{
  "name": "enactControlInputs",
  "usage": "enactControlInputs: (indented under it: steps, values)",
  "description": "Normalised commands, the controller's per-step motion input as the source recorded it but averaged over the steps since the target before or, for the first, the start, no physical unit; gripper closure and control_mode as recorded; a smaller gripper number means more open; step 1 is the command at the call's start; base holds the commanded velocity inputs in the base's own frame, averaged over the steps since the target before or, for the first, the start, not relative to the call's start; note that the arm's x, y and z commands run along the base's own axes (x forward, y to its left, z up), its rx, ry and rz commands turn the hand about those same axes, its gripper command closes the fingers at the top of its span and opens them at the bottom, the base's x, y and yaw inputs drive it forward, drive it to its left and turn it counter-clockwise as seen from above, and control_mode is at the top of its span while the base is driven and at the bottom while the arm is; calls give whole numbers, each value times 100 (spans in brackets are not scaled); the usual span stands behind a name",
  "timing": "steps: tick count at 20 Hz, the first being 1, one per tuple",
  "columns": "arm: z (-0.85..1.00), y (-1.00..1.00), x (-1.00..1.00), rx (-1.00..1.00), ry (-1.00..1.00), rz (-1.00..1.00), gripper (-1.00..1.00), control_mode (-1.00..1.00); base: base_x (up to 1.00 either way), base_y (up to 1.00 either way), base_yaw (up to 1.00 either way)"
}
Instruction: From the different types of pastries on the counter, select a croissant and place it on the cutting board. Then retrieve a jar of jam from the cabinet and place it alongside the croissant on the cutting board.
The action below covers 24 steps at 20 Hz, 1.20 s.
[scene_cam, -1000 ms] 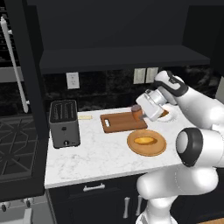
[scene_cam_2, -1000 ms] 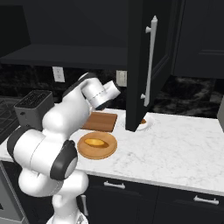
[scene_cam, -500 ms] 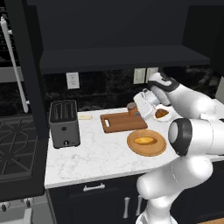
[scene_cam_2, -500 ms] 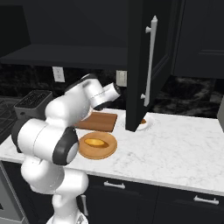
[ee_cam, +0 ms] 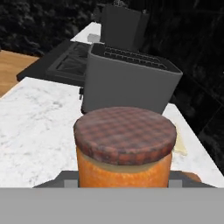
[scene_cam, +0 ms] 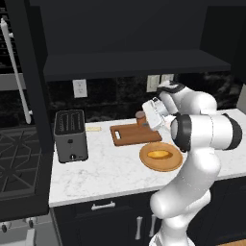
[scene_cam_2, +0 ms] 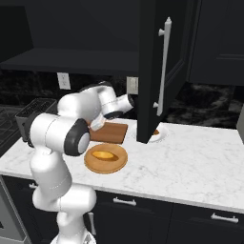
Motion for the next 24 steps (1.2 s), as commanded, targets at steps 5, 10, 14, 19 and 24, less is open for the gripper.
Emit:
enactControlInputs:
  steps: [5, 10, 14, 19, 24]
  values:
    - [-60, 12, 58, 0, -8, 10, 100, -100, 0, 0, 0]
    - [-32, 2, 73, 4, -3, 10, 100, -100, 0, 0, 0]
    - [-18, 4, 74, 8, 1, 4, 100, -100, 0, 0, 0]
    - [-36, 7, 66, 6, 3, 2, 100, -100, 0, 0, 0]
    - [-25, 20, 7, 8, 5, 9, 100, -100, 0, 0, 0]
